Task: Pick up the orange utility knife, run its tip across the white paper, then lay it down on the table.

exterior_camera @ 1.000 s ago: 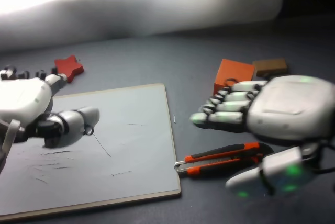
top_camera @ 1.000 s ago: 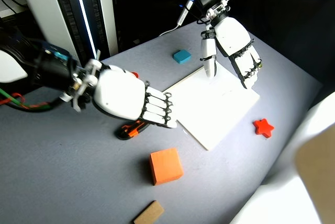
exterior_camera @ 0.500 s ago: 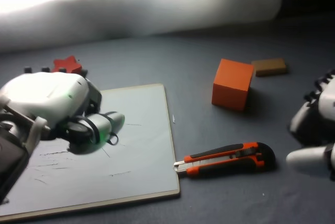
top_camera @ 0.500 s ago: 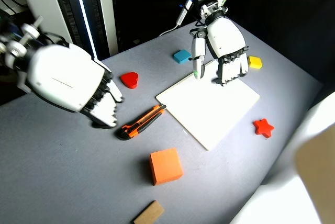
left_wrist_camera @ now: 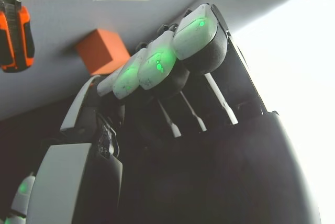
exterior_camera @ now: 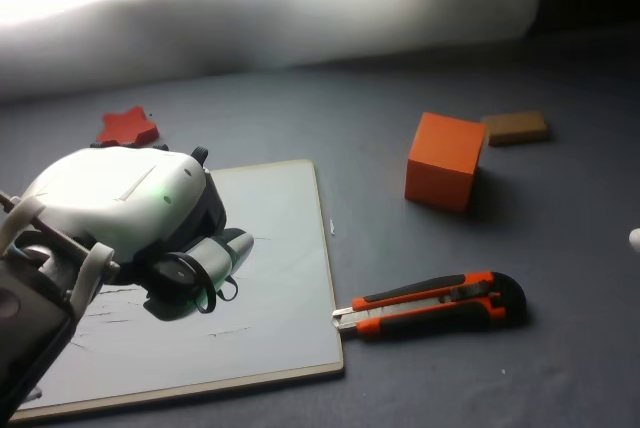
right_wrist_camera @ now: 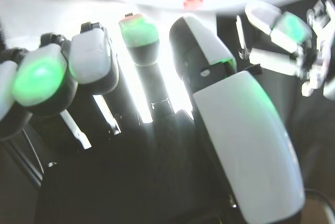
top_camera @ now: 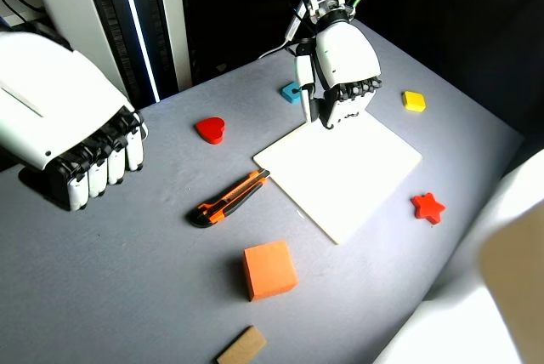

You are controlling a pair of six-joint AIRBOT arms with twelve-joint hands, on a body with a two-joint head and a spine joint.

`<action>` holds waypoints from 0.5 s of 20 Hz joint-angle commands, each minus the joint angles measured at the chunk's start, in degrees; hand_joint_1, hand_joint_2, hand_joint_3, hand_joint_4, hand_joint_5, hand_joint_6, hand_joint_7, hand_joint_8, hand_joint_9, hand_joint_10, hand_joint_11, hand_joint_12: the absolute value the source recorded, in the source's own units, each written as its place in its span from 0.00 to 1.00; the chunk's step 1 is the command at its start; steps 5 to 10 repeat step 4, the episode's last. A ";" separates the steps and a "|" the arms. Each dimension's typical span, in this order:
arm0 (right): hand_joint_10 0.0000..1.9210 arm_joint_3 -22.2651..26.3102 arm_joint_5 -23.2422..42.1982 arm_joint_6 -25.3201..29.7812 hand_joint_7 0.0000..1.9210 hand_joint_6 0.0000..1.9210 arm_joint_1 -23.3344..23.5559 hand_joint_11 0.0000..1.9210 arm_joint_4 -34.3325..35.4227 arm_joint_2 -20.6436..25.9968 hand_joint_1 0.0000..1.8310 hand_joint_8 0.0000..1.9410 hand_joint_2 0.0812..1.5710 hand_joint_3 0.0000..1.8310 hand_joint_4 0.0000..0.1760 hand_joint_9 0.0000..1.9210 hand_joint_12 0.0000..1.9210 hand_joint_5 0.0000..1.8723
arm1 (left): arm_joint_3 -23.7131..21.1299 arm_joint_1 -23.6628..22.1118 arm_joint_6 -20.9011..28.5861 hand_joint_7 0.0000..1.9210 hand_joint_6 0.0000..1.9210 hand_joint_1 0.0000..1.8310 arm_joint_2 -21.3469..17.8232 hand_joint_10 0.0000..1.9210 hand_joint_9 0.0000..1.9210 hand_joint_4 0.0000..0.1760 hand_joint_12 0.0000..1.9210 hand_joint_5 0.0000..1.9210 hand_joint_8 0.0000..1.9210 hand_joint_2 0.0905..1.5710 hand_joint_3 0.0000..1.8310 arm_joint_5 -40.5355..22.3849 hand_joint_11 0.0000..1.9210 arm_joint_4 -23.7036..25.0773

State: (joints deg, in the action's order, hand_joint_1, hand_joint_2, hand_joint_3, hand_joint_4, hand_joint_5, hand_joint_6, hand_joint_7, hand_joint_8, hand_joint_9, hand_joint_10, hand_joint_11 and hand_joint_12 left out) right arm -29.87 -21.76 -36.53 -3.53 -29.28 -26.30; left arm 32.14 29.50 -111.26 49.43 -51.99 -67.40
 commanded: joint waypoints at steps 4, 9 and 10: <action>1.00 0.32 5.26 0.88 0.66 1.00 0.20 0.68 -1.03 0.30 0.31 1.00 0.96 0.01 0.00 0.68 1.00 0.57 | 0.11 -0.51 0.13 0.67 1.00 0.29 -0.46 1.00 0.69 0.00 1.00 0.57 1.00 0.95 0.01 -3.22 0.67 4.20; 1.00 0.32 5.26 0.88 0.66 1.00 0.20 0.68 -1.03 0.30 0.31 1.00 0.96 0.01 0.00 0.68 1.00 0.57 | 0.11 -0.51 0.13 0.67 1.00 0.29 -0.46 1.00 0.69 0.00 1.00 0.57 1.00 0.95 0.01 -3.22 0.67 4.20; 1.00 0.32 5.26 0.88 0.66 1.00 0.20 0.68 -1.03 0.30 0.31 1.00 0.96 0.01 0.00 0.68 1.00 0.57 | 0.11 -0.51 0.13 0.67 1.00 0.29 -0.46 1.00 0.69 0.00 1.00 0.57 1.00 0.95 0.01 -3.22 0.67 4.20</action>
